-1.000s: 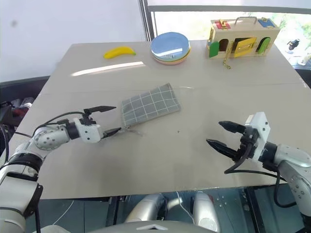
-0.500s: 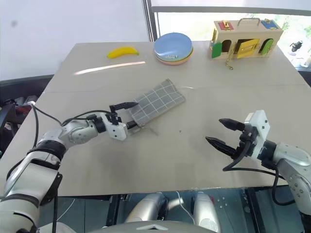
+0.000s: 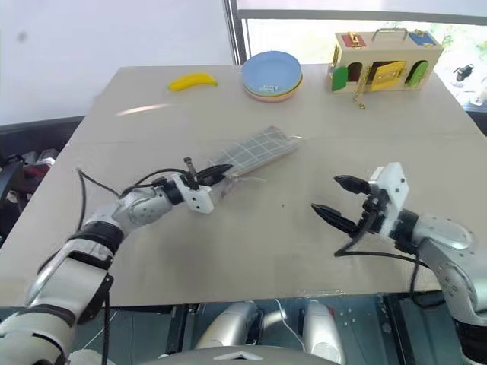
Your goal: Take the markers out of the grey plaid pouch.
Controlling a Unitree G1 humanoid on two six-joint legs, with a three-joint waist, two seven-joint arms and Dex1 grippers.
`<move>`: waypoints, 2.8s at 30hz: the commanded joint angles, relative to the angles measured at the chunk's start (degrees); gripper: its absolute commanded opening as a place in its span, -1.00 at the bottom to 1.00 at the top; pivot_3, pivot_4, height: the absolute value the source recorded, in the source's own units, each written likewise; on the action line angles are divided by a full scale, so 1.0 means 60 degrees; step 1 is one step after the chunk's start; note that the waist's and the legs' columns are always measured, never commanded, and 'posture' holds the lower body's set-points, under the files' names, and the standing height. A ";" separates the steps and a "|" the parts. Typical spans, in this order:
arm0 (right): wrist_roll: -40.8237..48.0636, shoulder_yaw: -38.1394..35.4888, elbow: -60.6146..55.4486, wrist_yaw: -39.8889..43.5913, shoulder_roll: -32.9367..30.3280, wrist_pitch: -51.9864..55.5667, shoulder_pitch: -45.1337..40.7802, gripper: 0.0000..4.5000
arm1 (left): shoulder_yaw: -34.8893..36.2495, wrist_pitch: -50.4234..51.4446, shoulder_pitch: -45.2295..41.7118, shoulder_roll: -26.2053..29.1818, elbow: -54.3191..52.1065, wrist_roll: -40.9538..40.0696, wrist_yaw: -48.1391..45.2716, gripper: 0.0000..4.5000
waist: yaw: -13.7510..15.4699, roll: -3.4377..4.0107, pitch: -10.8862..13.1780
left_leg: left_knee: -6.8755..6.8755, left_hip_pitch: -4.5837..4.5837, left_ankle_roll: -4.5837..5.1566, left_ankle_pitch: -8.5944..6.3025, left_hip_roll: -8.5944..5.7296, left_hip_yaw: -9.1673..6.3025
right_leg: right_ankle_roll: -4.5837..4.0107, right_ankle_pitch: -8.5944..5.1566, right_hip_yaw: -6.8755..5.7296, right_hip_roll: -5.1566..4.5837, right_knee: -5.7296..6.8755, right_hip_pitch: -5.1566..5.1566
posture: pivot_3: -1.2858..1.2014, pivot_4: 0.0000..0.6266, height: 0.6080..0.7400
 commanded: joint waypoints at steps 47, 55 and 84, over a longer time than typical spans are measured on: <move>-0.0003 -0.2560 0.4028 -0.3982 0.2378 -0.1107 -0.3345 -0.99 | 0.1120 0.7003 0.3196 -0.3789 -0.6842 -0.5595 -0.4045 -1.00 | -0.0240 0.0012 -0.0008 | 0.0014 -0.0055 -0.0005 0.0005 -0.0002 -0.0007 | -0.0002 0.0001 0.0023 0.0008 -0.0002 -0.0050 | 0.03 -0.52 1.00; -0.0681 -0.3307 0.5290 -0.4356 0.1384 -0.1930 -0.4062 -0.99 | 0.1311 0.7827 0.3559 -0.3729 -0.7643 -0.6614 -0.4811 -1.00 | -0.0257 0.0030 -0.0016 | 0.0011 -0.0054 -0.0005 0.0005 0.0005 0.0006 | -0.0003 0.0001 0.0047 0.0011 0.0001 -0.0051 | 0.03 -0.52 1.00; -0.0707 0.0198 0.2328 -0.0339 -0.1469 0.1410 -0.3505 -0.97 | 0.1265 0.8205 0.3282 -0.4102 -0.7095 -0.7128 -0.6740 -1.00 | -0.0083 0.0040 -0.0017 | 0.0019 -0.0053 -0.0001 0.0003 0.0010 0.0007 | -0.0003 0.0001 0.0045 0.0009 -0.0017 -0.0039 | 0.03 -0.52 1.00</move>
